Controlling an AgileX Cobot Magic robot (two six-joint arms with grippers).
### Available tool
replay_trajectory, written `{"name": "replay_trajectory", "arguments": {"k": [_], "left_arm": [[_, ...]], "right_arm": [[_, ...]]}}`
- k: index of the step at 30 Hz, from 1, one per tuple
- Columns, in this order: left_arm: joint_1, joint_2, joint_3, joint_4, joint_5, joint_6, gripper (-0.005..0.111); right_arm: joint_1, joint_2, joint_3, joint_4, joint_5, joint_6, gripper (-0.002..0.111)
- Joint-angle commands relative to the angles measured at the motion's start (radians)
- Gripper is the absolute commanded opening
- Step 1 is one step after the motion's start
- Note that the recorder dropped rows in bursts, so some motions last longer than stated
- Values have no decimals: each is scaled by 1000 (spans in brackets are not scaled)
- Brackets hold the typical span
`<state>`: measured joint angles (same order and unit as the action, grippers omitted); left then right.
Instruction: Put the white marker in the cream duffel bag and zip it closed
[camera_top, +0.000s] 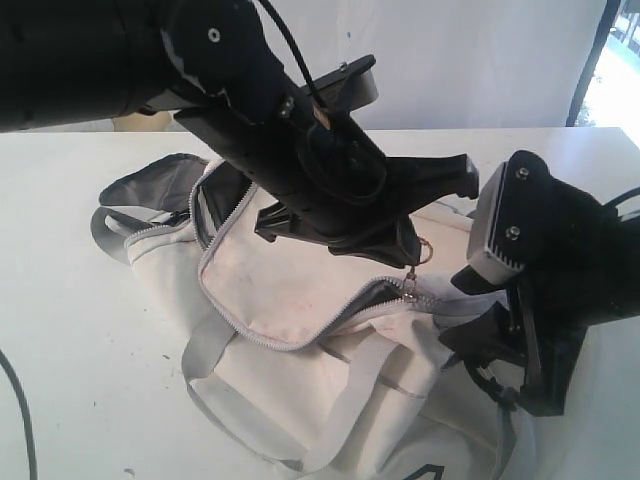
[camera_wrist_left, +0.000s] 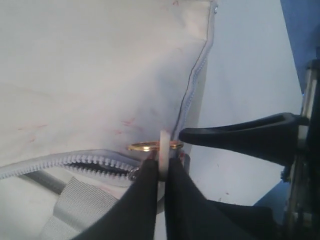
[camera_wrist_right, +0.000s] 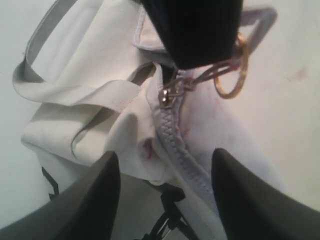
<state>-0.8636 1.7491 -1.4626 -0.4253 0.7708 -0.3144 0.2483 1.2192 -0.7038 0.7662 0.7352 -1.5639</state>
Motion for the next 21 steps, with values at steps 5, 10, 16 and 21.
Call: {"name": "replay_trajectory", "arguments": {"k": [5, 10, 16, 21], "left_arm": [[4, -14, 0, -33, -10, 19, 0], [4, -16, 0, -38, 2, 25, 0], [4, -15, 0, -41, 4, 25, 0], [4, -15, 0, -41, 4, 25, 0]], "right_arm": [[1, -7, 42, 20, -60, -35, 51], [3, -7, 42, 54, -68, -85, 51], [12, 22, 43, 68, -93, -112, 51], [12, 48, 43, 107, -102, -161, 41]]}}
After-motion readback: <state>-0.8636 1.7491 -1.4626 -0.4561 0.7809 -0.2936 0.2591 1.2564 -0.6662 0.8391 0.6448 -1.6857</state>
